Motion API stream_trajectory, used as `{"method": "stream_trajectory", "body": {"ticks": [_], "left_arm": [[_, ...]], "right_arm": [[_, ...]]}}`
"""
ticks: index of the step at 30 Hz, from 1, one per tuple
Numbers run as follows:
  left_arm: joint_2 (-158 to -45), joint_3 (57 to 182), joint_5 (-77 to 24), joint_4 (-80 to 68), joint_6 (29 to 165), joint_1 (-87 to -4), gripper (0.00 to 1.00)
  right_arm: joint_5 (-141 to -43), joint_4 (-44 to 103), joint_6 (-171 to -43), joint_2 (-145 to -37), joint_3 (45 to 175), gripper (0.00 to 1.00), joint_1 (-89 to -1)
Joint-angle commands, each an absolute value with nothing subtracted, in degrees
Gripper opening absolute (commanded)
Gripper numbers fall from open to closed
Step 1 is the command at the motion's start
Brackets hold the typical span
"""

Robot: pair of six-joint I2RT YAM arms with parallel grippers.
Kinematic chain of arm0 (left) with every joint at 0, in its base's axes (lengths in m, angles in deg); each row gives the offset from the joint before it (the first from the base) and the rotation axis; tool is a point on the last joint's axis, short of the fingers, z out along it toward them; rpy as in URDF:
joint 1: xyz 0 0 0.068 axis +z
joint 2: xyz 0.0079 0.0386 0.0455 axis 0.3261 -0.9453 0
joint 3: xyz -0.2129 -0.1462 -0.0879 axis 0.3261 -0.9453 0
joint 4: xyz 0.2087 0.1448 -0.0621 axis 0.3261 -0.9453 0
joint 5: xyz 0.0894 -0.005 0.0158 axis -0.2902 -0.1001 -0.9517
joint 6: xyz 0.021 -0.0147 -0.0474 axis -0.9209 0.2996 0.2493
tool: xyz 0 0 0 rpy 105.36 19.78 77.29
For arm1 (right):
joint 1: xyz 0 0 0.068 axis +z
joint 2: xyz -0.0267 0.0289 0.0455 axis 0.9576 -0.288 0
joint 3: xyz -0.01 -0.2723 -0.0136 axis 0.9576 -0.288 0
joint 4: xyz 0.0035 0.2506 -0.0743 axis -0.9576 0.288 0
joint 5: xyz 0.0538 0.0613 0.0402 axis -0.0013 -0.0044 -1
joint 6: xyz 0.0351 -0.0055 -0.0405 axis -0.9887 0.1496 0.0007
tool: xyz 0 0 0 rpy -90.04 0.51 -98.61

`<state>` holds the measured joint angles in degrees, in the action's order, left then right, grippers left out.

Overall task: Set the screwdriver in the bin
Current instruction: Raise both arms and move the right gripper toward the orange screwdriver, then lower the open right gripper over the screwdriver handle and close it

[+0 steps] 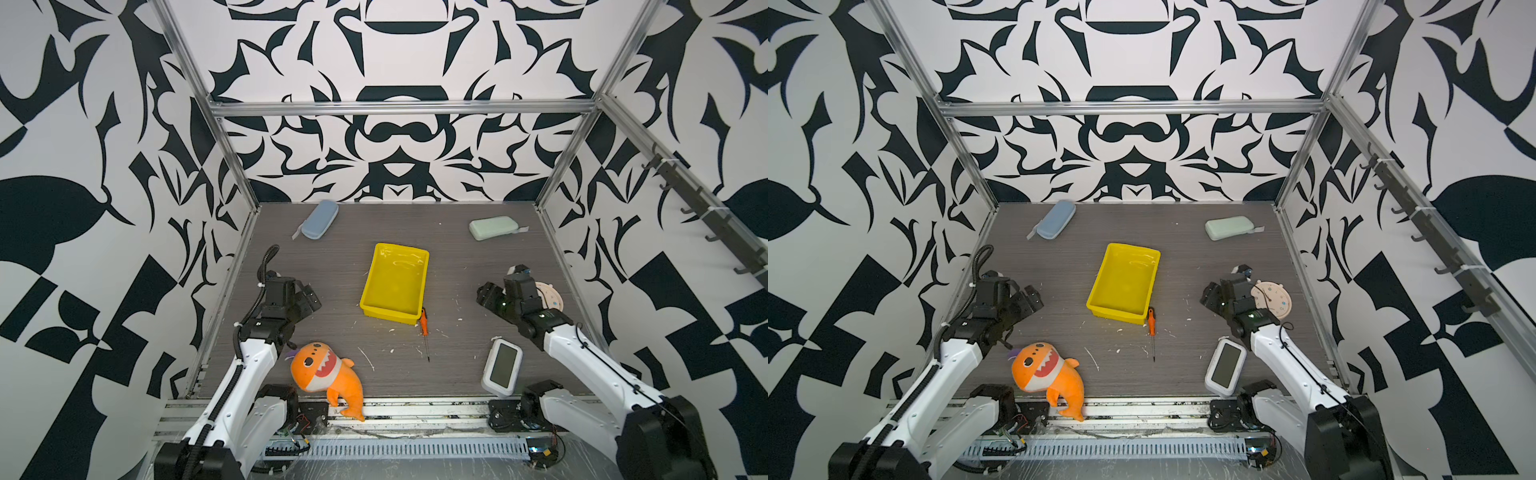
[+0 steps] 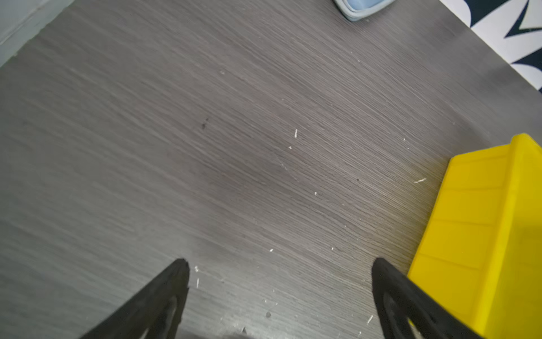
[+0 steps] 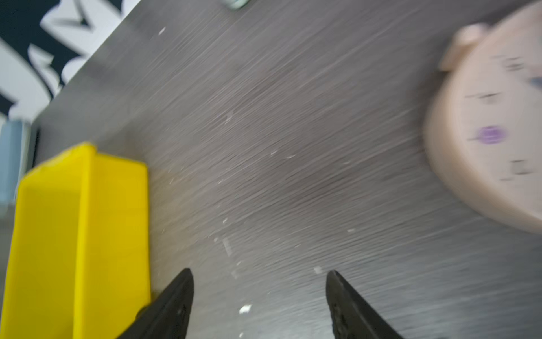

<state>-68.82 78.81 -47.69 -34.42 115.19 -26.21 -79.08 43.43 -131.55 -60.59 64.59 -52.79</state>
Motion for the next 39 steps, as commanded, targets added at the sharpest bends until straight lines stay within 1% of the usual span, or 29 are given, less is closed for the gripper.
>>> {"method": "stream_trajectory", "body": {"ticks": [1, 3, 7, 11, 18, 21, 26, 29, 30, 31, 36, 38, 39], "left_arm": [[-66.39, 78.26, -48.78, -35.51, 119.16, -26.07, 1.0], [-65.33, 77.18, -48.01, -34.92, 120.37, -26.09, 1.0], [-63.45, 75.93, -48.49, -34.48, 121.2, -26.09, 1.0], [-62.53, 74.95, -47.87, -34.16, 122.51, -26.07, 1.0], [-61.66, 74.49, -47.57, -34.06, 122.56, -26.07, 1.0], [-60.82, 74.02, -47.55, -33.75, 122.72, -26.07, 1.0], [-60.16, 73.58, -48.11, -33.43, 122.89, -26.07, 1.0], [-59.9, 73.37, -48.06, -33.37, 123.05, -26.07, 1.0], [-59.93, 73.09, -48.11, -33.11, 123.25, -26.09, 1.0], [-60.0, 72.97, -48.0, -33.0, 123.44, -26.07, 1.0], [-60.68, 73.07, -46.86, -32.74, 123.19, -26.07, 1.0], [-61.09, 73.04, -46.6, -32.57, 123.12, -26.07, 1.0], [-61.41, 73.14, -46.6, -32.58, 123.18, -26.07, 1.0]], "right_arm": [[-76.04, 45.86, -128.15, -58.52, 66.09, 0.74, -44.79], [-75.42, 45.8, -127.94, -56.98, 64.34, 0.72, -40.32], [-69.6, 44.05, -131.87, -56.26, 60.9, 0.7, -32.13], [-64.33, 44.7, -134.89, -62.34, 62.59, 0.7, -25.37], [-58.68, 41.11, -134.83, -73.17, 68.4, 0.71, -15.74], [-56.23, 43.88, -136.33, -76.45, 71.16, 0.71, -12.48], [-57.45, 47.84, -133.94, -81.43, 75.73, 0.71, -10.99], [-57.32, 48.65, -133.51, -83.39, 77.39, 0.65, -10.64], [-57.01, 48.25, -133.84, -83.53, 77.17, 0.6, -10.59], [-56.67, 47.1, -134.43, -83.49, 76.45, 0.58, -10.42], [-57.65, 39.07, -136.66, -84.11, 72.18, 0.53, -10.34], [-58.15, 38.05, -137.08, -85.67, 72.26, 0.53, -10.33], [-58.54, 37.83, -137.22, -86.52, 72.53, 0.51, -10.34]]}}
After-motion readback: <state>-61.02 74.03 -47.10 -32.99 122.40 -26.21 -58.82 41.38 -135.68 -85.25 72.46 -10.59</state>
